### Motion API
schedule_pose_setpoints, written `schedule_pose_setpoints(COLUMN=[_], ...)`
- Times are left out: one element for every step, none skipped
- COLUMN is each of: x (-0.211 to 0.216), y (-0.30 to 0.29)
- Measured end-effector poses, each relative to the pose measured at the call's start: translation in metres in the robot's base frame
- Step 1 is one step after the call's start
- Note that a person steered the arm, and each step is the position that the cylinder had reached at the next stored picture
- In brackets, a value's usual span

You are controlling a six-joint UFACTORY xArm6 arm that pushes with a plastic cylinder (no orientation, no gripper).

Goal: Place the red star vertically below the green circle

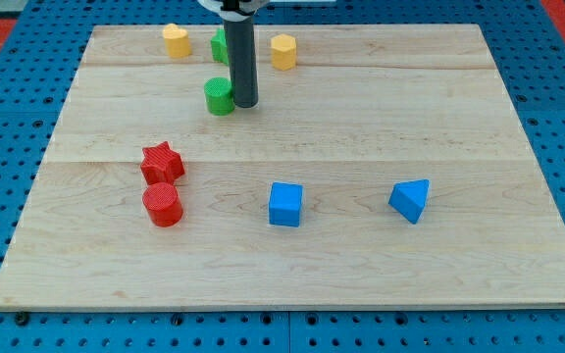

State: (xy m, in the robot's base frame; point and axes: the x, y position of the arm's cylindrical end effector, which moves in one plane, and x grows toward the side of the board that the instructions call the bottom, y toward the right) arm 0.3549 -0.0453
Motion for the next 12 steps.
schedule_pose_setpoints(x=[0.007, 0.02, 0.039, 0.007, -0.033, -0.018, 0.004, 0.011, 0.011, 0.011, 0.011, 0.011], y=[0.012, 0.012, 0.01, -0.027, -0.035, -0.029, -0.012, -0.007, -0.008, -0.008, -0.008, -0.011])
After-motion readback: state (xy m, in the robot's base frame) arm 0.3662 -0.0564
